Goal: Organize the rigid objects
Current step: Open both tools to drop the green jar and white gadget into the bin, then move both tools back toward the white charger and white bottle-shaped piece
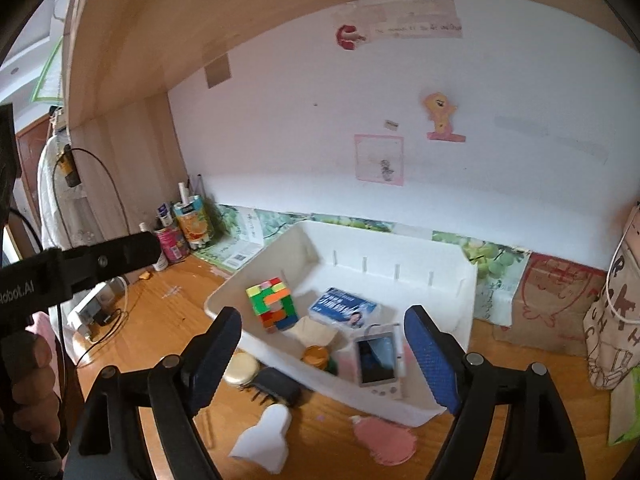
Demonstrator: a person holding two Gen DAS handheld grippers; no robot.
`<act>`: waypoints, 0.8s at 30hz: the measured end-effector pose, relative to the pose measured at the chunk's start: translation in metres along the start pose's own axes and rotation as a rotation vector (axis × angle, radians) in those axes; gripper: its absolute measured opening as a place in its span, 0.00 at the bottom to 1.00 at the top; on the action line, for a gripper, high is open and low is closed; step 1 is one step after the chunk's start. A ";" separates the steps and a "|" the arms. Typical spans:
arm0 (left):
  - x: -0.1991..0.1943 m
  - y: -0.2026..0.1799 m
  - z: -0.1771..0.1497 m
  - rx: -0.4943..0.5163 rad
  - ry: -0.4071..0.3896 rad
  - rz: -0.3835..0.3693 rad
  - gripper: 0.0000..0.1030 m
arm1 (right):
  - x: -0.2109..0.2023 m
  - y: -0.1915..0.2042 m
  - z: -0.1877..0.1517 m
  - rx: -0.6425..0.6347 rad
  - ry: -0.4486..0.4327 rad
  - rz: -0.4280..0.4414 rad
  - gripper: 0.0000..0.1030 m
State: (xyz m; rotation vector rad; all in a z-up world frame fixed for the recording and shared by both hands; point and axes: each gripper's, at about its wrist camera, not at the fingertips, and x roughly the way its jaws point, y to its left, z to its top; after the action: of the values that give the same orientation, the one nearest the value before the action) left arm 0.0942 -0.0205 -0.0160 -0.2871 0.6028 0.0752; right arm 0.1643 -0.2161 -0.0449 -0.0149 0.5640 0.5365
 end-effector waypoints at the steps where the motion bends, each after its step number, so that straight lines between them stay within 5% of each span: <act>1: -0.003 0.001 -0.002 0.001 -0.003 0.007 0.79 | -0.002 0.004 -0.003 -0.002 0.003 0.006 0.82; 24: -0.046 0.061 -0.026 -0.061 0.032 0.104 0.79 | -0.016 0.077 -0.058 -0.001 0.098 0.135 0.82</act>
State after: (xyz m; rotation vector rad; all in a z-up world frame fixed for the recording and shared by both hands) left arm 0.0331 0.0310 -0.0254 -0.3162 0.6482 0.1890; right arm 0.0860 -0.1664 -0.0758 -0.0037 0.6641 0.6702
